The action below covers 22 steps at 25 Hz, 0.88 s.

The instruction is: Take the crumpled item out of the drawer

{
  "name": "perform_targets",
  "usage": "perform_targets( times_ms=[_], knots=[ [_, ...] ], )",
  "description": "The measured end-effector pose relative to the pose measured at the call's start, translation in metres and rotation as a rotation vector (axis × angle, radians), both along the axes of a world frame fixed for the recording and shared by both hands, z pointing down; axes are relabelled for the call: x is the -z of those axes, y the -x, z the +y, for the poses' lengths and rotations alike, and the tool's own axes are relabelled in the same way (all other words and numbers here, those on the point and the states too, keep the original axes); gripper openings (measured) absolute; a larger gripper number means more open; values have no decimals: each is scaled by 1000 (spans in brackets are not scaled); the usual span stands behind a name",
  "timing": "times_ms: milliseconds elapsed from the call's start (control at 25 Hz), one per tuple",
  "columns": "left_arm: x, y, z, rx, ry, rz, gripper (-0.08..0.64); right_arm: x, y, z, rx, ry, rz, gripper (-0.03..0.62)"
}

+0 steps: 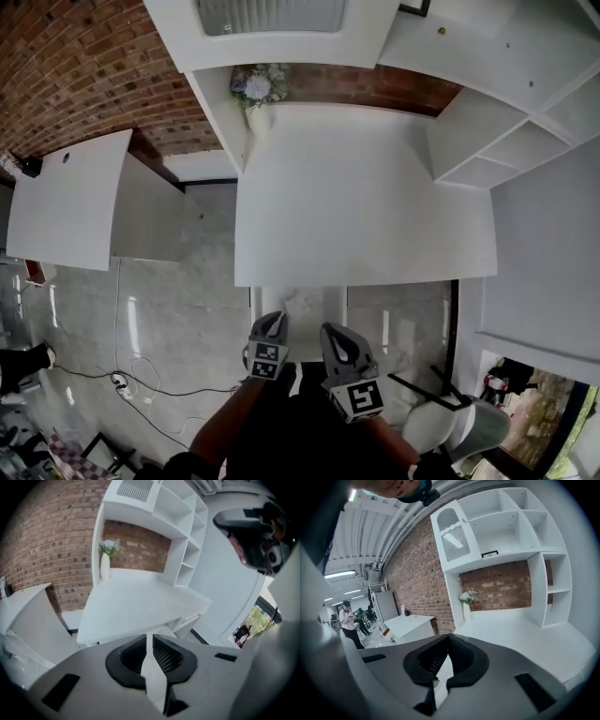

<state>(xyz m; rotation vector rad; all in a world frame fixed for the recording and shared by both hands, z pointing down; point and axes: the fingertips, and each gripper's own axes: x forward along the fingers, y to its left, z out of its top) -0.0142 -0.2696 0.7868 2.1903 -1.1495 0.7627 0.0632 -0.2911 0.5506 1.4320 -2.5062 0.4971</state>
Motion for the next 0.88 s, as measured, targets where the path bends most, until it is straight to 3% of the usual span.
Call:
perform_targets(
  times_ms=[200,440,880],
  knots=[
    [-75,-3,-14,41,172,-5,109,-14,-3,-25,-6,26,-16,12],
    [-142,-7,-15,65,325,-35,124,-39,-2,-34,7,82,-16,13],
    [-230,0,-1,160,506,-41,130,-79,-17,-47,-28,162,-20,12]
  ],
)
